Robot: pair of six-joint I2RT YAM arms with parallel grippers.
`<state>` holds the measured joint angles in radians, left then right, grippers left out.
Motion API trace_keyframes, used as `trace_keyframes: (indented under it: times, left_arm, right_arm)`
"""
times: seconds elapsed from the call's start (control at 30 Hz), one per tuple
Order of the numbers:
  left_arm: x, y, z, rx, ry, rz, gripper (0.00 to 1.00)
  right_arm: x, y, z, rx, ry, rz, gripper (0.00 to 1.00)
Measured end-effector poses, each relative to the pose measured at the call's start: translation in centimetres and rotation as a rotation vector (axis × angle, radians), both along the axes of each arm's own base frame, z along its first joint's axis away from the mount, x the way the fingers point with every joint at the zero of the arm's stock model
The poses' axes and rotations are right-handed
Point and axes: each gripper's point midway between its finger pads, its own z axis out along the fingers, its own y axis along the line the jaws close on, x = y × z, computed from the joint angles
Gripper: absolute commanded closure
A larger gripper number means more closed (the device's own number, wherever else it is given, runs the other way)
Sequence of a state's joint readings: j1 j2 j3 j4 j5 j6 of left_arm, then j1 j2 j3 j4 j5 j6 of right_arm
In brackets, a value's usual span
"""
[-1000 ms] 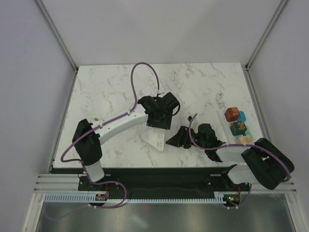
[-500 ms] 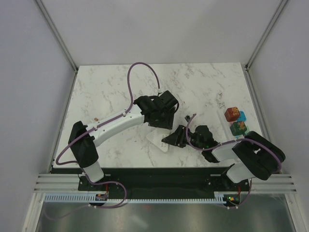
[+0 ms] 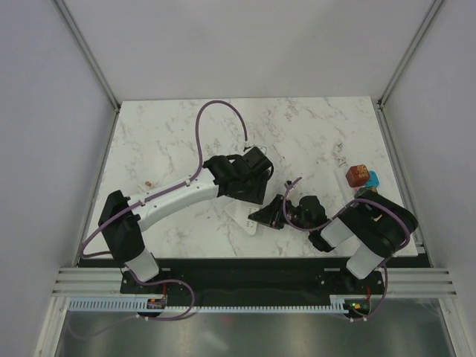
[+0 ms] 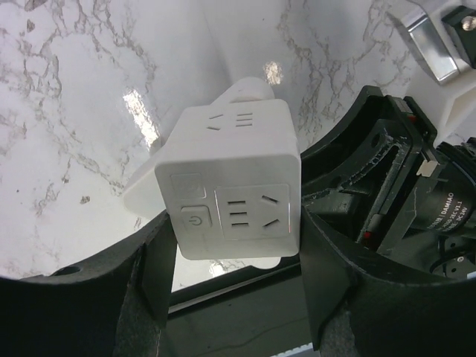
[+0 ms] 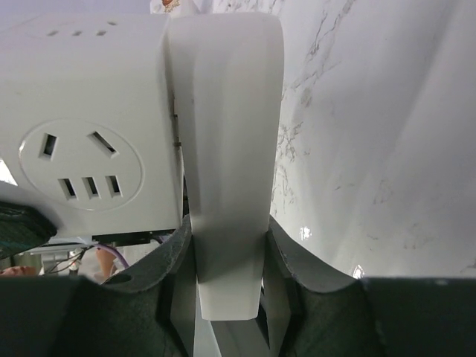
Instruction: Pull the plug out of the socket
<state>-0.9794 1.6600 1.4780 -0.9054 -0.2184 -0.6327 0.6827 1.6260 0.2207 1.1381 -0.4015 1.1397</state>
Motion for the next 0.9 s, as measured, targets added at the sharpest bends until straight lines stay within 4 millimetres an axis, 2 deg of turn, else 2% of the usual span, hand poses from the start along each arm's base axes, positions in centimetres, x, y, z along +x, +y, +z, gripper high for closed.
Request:
trace_keyframes:
  times: [0.27,0.4,0.47,0.57,0.67,0.77,0.9]
  left_arm:
    - [-0.1,-0.2,0.6,-0.086,-0.055,-0.023,0.98]
    - [-0.1,0.1,1.1,-0.051,-0.081,-0.008,0.98]
    - [-0.3,0.1,2.7,-0.039,-0.102,-0.009,0.98]
    - [-0.2,-0.9,5.0,-0.103,-0.127,-0.013,0.98]
    - [-0.6,-1.3,6.1,-0.157,-0.123,-0.019,0.98]
    - [-0.7,-0.8,6.7,-0.157,-0.131,-0.004,0.98]
    - [0.0,1.4,7.2,-0.096,-0.136,0.065,0.98]
  right_arm:
    - [-0.4,-0.4,0.3,0.092,0.027,0.022,1.00]
    - [-0.2,-0.4,0.2,0.094,0.037,0.013,1.00]
    - [0.2,-1.2,-2.0,0.020,0.112,-0.042,1.00]
    - [1.2,-1.5,-1.6,-0.018,0.094,-0.072,1.00]
    - [2.3,-1.9,-1.3,-0.071,0.063,-0.113,1.00]
    - [2.8,-2.2,-1.2,-0.112,0.041,-0.125,1.00]
    - [2.9,-2.4,-1.1,-0.148,0.022,-0.121,1.00]
